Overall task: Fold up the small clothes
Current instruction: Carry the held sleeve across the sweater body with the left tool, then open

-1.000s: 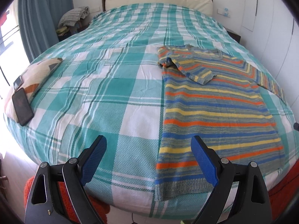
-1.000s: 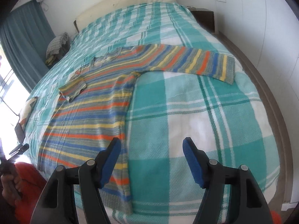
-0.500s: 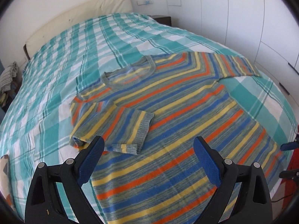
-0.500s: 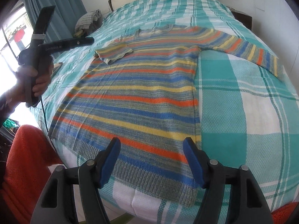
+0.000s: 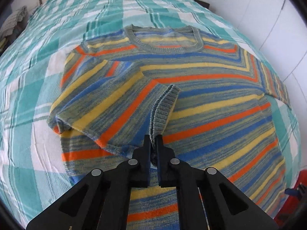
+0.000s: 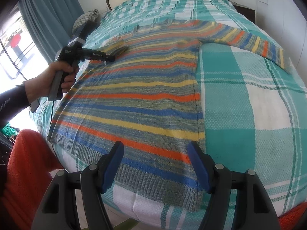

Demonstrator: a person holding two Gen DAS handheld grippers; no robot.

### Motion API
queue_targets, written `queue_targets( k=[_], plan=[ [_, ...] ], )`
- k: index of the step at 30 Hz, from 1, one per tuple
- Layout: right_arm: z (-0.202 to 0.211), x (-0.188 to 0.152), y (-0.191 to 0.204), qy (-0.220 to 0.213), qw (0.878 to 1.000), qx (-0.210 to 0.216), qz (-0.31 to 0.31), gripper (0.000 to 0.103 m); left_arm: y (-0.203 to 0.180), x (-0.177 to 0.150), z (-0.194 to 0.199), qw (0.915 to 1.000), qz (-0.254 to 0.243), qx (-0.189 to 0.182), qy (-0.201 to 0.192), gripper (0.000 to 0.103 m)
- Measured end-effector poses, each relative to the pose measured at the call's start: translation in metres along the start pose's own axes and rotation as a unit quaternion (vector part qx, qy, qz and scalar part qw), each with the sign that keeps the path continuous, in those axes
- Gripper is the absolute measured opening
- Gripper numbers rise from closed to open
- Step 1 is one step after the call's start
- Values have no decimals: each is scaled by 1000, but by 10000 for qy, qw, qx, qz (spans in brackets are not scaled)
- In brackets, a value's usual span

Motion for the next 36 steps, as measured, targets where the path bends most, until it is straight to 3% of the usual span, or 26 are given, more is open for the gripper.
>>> queue_targets(
  k=[2,5,8,11,15,20,28,31,32,35,36],
  plan=[
    [-1,0,0,-5,10000,8,-12,69,43,11,22,9957,876,-160,-244,3],
    [-2,-2,1,30,10000,-5,41,69,137,11,45,9702,2385,-51,-424,3],
    [-6,-2,2,92,9999,9,93,69,228,-9,44,9392,3332,770,-320,3],
    [-11,-3,3,159,9998,21,113,69,280,-39,27,9208,3617,1458,42,2],
    [-15,-6,4,222,9996,-57,178,70,296,-66,4,9181,3564,1699,341,2],
    [-17,-6,0,241,9996,-94,93,70,307,-81,1,9081,3855,1600,335,1],
    [-21,-7,1,292,9993,-165,179,74,318,-83,-7,9116,3674,1767,525,1],
    [-22,-7,1,294,9993,-163,177,74,330,-95,-3,8992,4039,1555,636,3],
    [-22,-7,1,288,9993,-154,168,74,335,-99,2,8939,4211,1413,599,8],
    [-21,-7,1,271,9995,-113,137,74,347,-104,17,8843,4520,1131,301,50],
    [-21,-7,0,274,9995,-113,136,74,350,-101,20,8851,4528,1058,195,54]
  ],
)
Point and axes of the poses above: each gripper's, at about its wrist camera, not at the fingertips, and z roughly against the way its jaws point, y to its left, x to its top, the point moved 7 cm from there along -z, roughly the way its jaws point, and after that the axes turned 14 degrees about x, right-handed, at the moved point
